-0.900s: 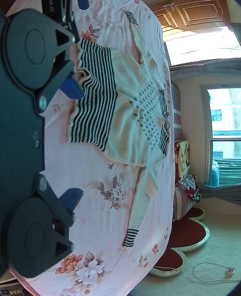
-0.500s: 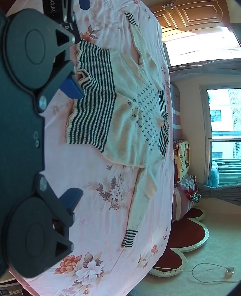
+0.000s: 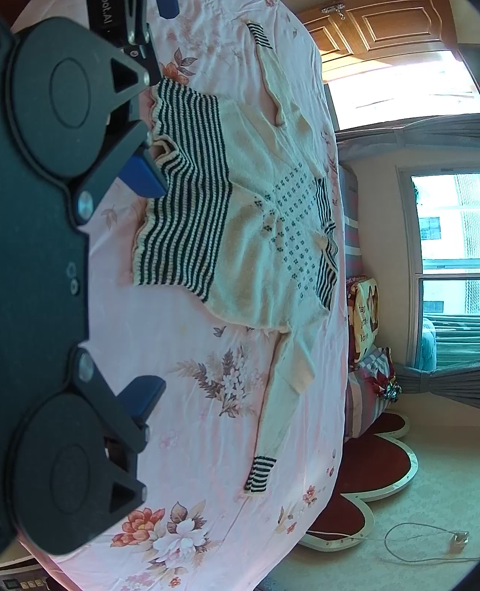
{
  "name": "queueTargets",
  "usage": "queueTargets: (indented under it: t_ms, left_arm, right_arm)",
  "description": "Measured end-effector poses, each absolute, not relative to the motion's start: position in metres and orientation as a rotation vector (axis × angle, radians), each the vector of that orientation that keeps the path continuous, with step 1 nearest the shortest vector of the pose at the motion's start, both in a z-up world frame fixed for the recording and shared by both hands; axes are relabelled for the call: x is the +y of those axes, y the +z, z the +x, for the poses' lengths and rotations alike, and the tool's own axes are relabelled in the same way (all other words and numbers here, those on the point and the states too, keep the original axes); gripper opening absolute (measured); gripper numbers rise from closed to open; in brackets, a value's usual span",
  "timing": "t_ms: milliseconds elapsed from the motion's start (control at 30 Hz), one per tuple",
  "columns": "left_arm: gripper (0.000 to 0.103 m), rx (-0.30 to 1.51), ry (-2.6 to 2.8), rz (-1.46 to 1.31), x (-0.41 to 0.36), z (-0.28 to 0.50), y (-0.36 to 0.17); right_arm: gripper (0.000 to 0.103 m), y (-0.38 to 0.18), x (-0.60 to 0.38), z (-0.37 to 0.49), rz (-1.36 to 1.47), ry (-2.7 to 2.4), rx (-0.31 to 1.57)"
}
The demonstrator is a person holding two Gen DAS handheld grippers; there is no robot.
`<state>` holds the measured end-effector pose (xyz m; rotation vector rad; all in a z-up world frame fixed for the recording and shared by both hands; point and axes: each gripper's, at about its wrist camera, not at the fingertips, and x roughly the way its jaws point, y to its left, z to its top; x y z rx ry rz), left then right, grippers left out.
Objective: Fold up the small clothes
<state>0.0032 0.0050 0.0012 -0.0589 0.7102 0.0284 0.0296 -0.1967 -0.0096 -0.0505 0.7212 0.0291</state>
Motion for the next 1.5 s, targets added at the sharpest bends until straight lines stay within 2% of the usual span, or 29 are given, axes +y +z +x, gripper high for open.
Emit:
queueTargets:
  t_ms: [1500]
  left_arm:
    - [0.103, 0.712, 0.025, -0.065, 0.0022, 0.0020, 0.0009]
  right_arm:
    - [0.102, -0.0108, -0.1936, 0.0291, -0.051, 0.037, 0.722]
